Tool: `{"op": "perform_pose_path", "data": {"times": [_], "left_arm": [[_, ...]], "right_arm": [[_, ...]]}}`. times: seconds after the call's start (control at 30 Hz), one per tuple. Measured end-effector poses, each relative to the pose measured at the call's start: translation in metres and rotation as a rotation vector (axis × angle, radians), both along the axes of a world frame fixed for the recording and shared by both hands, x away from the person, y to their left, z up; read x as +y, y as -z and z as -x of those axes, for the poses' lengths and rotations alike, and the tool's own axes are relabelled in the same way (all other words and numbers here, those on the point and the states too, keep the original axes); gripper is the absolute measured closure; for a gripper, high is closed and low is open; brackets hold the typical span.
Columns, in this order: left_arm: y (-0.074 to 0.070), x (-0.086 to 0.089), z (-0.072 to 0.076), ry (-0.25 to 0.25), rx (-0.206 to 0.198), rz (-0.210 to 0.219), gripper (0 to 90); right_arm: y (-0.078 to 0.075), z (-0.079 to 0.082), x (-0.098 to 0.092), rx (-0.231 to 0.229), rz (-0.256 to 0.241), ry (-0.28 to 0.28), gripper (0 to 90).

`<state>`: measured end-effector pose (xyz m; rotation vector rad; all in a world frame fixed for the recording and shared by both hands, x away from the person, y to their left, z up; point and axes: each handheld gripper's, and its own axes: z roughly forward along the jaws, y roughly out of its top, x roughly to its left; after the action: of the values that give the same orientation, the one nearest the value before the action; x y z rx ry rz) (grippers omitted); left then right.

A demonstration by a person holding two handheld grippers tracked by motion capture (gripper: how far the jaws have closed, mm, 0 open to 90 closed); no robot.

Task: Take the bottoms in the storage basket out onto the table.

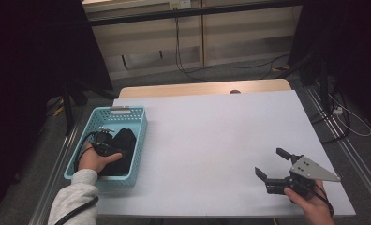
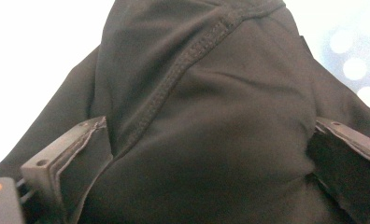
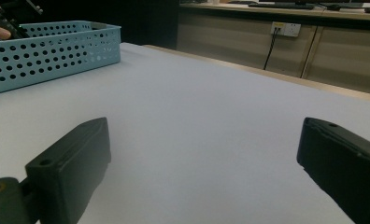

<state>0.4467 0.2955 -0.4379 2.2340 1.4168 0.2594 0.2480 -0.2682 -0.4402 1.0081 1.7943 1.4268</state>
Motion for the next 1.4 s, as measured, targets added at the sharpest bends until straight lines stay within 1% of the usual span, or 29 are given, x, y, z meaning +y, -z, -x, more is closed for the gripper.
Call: {"op": "perform_pose_path", "data": {"times": [0.13, 0.3, 0.37, 0.43, 0.5, 0.53, 0.57, 0.6, 0.67, 0.77, 0.8, 0.93, 1.03, 1.1, 1.17, 1.2, 1.23, 1.27, 1.3, 1.33, 1.4], "left_arm": [[-0.001, -0.001, -0.001, -0.001, 0.012, -0.009, 3.9], [-0.004, -0.004, -0.001, -0.004, 0.027, -0.012, 10.7], [-0.006, -0.006, -0.001, -0.001, 0.036, -0.016, 14.5], [-0.007, -0.006, 0.000, 0.019, 0.030, -0.012, 19.4], [-0.008, -0.006, 0.000, 0.030, 0.025, -0.001, 24.2], [-0.008, -0.005, 0.001, 0.034, 0.016, 0.013, 31.2], [-0.008, -0.005, 0.001, 0.034, 0.016, 0.013, 34.1], [-0.009, -0.004, 0.001, 0.042, 0.016, 0.020, 34.1], [-0.009, -0.005, 0.000, 0.048, 0.018, 0.031, 40.3], [-0.010, -0.005, -0.001, 0.059, 0.018, 0.026, 43.7], [-0.010, -0.005, -0.001, 0.057, 0.016, 0.032, 45.0], [-0.010, -0.006, -0.002, 0.057, 0.016, 0.034, 49.5], [-0.011, -0.005, -0.002, 0.046, 0.020, 0.043, 53.5], [-0.012, -0.004, -0.003, 0.034, 0.026, 0.052, 54.2], [-0.014, -0.004, -0.004, 0.042, 0.021, 0.052, 56.7], [-0.015, -0.004, -0.004, 0.014, 0.014, 0.075, 59.6], [-0.015, -0.004, -0.004, 0.014, 0.014, 0.075, 61.4], [-0.016, -0.003, -0.004, -0.004, 0.018, 0.092, 61.4], [-0.016, -0.003, -0.004, -0.024, 0.016, 0.094, 63.2], [-0.017, -0.003, -0.005, -0.029, 0.011, 0.087, 64.5], [-0.020, -0.005, -0.006, -0.045, 0.006, 0.090, 66.5]], "right_arm": [[0.000, 0.000, 0.000, -0.006, -0.003, -0.001, 2.1], [0.000, 0.000, 0.000, -0.003, 0.002, -0.003, 2.2], [0.000, 0.000, 0.000, -0.002, 0.004, 0.000, 2.2], [0.000, 0.000, 0.000, -0.003, 0.000, -0.003, 2.2], [0.000, 0.000, 0.000, -0.003, 0.002, -0.001, 2.2], [0.000, 0.000, 0.000, -0.003, 0.003, -0.001, 2.2], [0.000, 0.000, 0.000, -0.003, 0.003, -0.001, 2.2], [0.000, 0.000, 0.000, -0.005, 0.004, -0.001, 2.2], [0.000, 0.000, 0.000, -0.003, 0.004, 0.000, 2.2], [0.000, 0.000, 0.000, -0.005, 0.002, -0.001, 2.2], [0.000, 0.000, 0.000, -0.003, 0.002, -0.002, 2.2], [0.000, 0.000, 0.000, -0.002, 0.002, -0.004, 2.2], [0.000, 0.000, 0.000, -0.003, 0.000, -0.003, 2.2], [0.000, 0.000, 0.000, -0.003, 0.002, -0.003, 2.2], [0.000, 0.000, 0.000, -0.003, 0.000, -0.004, 2.2], [0.000, 0.000, 0.000, -0.002, -0.002, -0.003, 2.2], [0.000, -0.001, 0.000, -0.002, -0.003, -0.002, 2.2], [0.000, -0.001, 0.000, -0.002, -0.003, -0.002, 2.2], [0.000, -0.001, -0.001, -0.003, -0.001, 0.000, 2.2], [0.000, -0.001, -0.001, -0.003, -0.002, -0.001, 2.2], [0.000, -0.001, -0.001, -0.004, -0.004, 0.003, 2.2]]}}
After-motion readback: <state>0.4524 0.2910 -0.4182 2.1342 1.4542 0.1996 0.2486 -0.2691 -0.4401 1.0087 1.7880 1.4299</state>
